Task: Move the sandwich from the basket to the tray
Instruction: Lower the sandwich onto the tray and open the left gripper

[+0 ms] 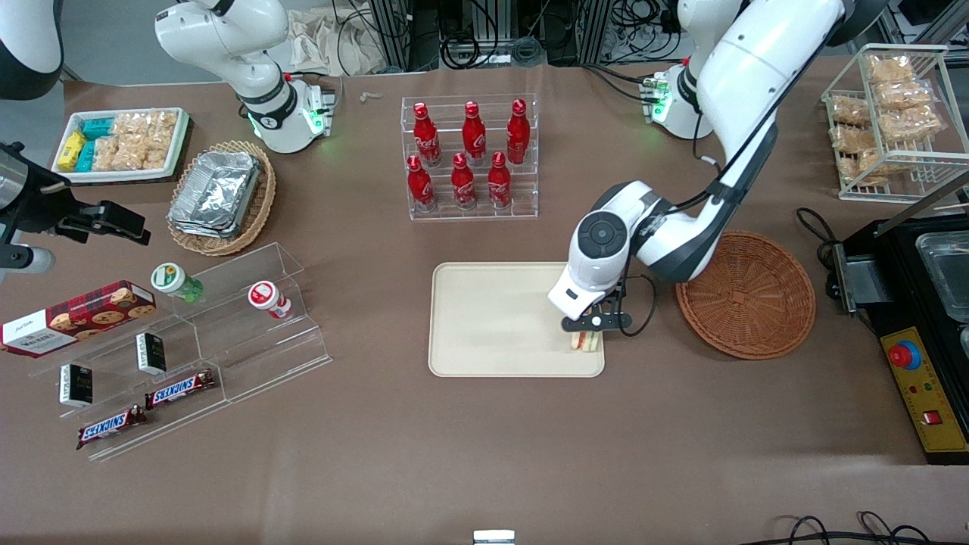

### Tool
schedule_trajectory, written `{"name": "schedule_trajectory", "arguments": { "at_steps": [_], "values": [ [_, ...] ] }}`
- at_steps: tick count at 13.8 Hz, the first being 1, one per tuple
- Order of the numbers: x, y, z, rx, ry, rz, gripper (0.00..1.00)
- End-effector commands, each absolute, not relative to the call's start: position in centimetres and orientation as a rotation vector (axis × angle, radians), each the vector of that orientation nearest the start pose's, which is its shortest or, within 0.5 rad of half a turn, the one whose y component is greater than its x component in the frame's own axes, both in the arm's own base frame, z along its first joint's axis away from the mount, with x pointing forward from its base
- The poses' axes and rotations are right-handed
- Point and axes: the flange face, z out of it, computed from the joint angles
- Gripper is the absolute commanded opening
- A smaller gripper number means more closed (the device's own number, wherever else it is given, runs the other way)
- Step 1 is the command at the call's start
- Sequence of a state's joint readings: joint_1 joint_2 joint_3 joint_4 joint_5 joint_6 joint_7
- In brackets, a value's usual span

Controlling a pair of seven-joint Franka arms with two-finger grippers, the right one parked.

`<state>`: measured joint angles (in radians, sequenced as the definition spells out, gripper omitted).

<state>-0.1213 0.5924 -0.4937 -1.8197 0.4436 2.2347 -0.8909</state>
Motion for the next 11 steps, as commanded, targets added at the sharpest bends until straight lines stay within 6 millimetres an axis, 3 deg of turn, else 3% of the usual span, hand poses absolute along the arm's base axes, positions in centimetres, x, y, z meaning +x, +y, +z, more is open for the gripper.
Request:
{"name": "schedule_trajectory", "arguments": {
  "at_steps": [1, 5, 6, 7, 8, 11],
  "values": [
    [55.2, -34.9, 21.8, -3.019, -0.134, -0.028, 0.00],
    [55.0, -35.0, 21.3, -3.018, -0.127, -0.017, 0.00],
    [55.0, -35.0, 21.3, -3.019, -0.111, -0.016, 0.28],
    [55.0, -34.9, 21.2, -3.018, -0.107, -0.014, 0.88],
    [55.0, -34.9, 21.2, -3.018, -0.107, -0.014, 1.00],
    [54.9, -35.2, 22.5, -3.021, -0.120, -0.036, 1.00]
  ]
}}
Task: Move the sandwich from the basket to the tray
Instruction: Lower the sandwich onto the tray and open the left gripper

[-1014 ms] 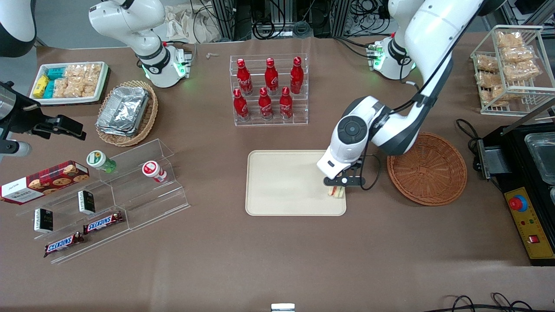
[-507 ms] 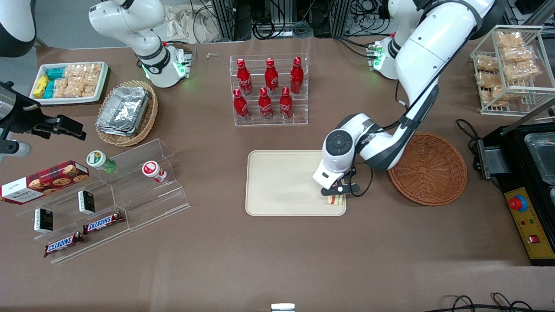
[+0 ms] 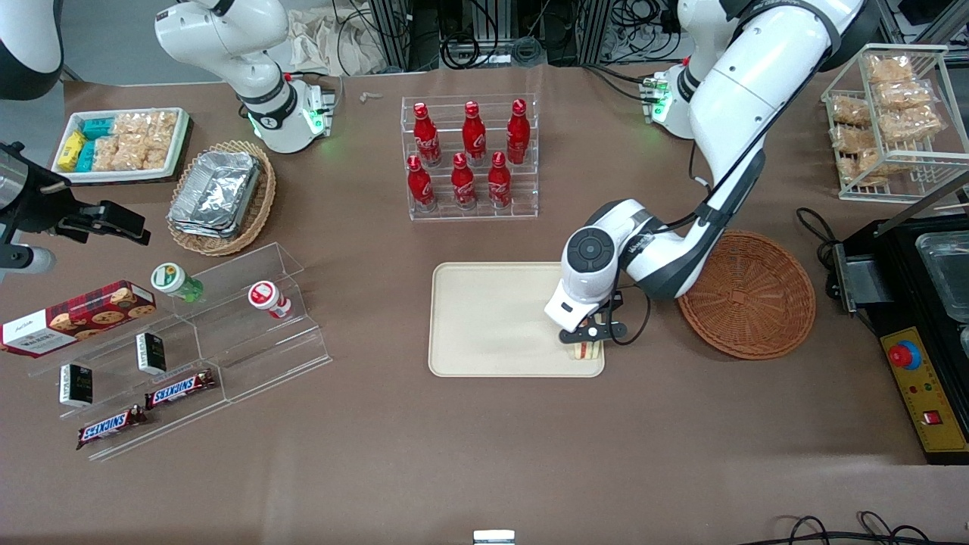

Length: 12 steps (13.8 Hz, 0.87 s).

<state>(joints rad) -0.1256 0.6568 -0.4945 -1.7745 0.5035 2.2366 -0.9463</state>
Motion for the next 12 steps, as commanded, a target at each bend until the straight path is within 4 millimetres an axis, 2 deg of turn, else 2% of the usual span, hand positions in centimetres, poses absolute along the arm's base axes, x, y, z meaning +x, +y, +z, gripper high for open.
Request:
{"name": "schedule_trajectory", "arguments": {
  "at_steps": [1, 4, 8, 11, 12],
  "values": [
    [55.0, -35.2, 23.9, -3.021, -0.115, -0.066, 1.00],
    [55.5, -35.3, 27.3, -3.040, -0.148, -0.132, 1.00],
    [55.9, -34.8, 33.8, -3.091, -0.231, -0.191, 1.00],
    [55.8, -34.2, 38.6, -3.130, -0.207, -0.120, 1.00],
    [56.1, -33.3, 40.3, -3.124, -0.185, -0.069, 1.00]
  ]
}}
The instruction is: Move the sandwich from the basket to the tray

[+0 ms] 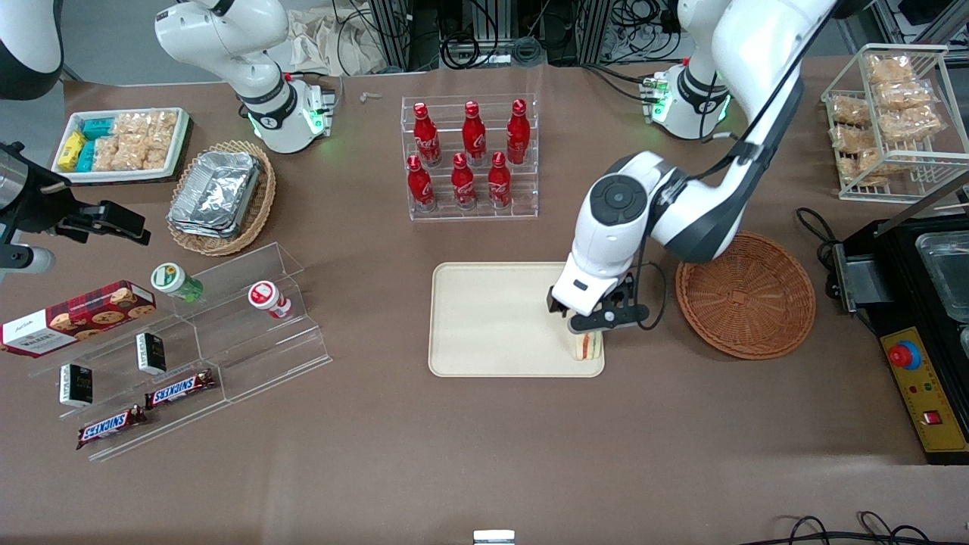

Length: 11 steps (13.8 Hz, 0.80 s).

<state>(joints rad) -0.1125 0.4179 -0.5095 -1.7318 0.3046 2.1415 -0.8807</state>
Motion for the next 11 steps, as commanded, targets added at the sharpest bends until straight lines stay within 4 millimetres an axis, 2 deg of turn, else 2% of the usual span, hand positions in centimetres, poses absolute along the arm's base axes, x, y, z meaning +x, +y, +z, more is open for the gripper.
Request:
{"name": "schedule_trajectory", "arguments": {
  "at_steps": [1, 3, 5, 6, 7, 8, 11],
  "values": [
    [57.1, -31.1, 41.7, -3.132, -0.200, -0.009, 1.00],
    [56.6, -29.8, 46.2, -3.167, -0.150, 0.040, 1.00],
    [56.8, -25.6, 49.9, -3.181, -0.139, 0.105, 1.00],
    [56.1, -24.6, 52.0, -3.194, -0.079, 0.117, 1.00],
    [56.4, -21.9, 53.3, -3.202, -0.115, 0.119, 1.00],
    [56.1, -20.4, 54.8, -3.202, -0.132, 0.083, 1.00],
    [55.1, -16.1, 57.5, -3.177, -0.074, 0.084, 1.00]
  ]
}}
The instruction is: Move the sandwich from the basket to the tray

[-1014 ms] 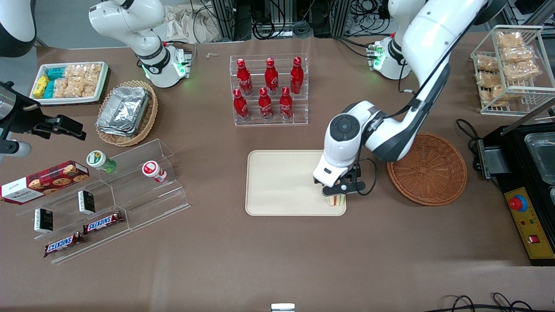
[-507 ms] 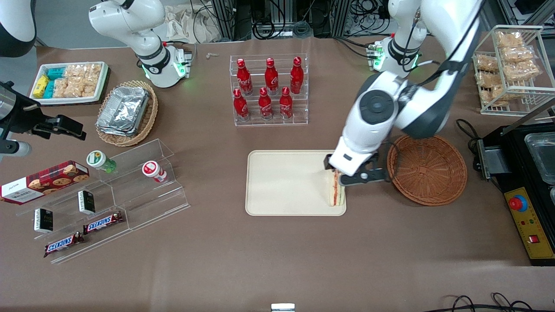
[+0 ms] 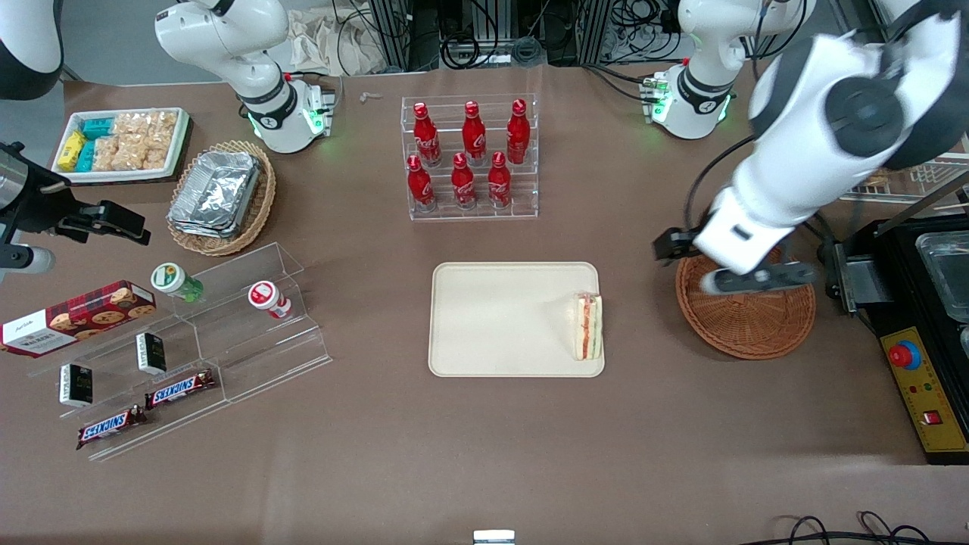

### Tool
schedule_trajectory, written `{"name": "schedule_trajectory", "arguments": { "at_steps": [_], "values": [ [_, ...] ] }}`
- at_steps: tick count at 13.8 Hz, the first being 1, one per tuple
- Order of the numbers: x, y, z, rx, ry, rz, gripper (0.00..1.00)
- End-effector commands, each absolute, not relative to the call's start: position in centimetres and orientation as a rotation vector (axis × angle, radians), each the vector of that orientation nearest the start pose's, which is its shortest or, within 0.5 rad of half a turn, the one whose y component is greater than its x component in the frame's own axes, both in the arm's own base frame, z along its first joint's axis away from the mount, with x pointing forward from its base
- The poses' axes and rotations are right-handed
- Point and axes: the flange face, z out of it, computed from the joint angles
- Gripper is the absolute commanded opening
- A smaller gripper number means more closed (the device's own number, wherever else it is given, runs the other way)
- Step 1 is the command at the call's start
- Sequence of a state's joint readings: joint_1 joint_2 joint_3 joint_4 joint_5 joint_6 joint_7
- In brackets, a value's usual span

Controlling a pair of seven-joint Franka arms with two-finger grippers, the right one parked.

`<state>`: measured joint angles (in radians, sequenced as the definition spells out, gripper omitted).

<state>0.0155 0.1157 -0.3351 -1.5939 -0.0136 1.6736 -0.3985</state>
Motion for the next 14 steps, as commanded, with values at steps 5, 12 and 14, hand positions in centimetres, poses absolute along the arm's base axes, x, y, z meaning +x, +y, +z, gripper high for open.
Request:
{"name": "schedule_trajectory", "arguments": {
  "at_steps": [5, 12, 14],
  "values": [
    [52.5, -8.2, 60.7, -3.198, -0.019, 0.024, 1.00],
    [52.3, -7.0, 62.6, -3.210, 0.011, -0.037, 1.00],
    [52.2, -7.1, 62.7, -3.184, 0.020, -0.031, 1.00]
  ]
}}
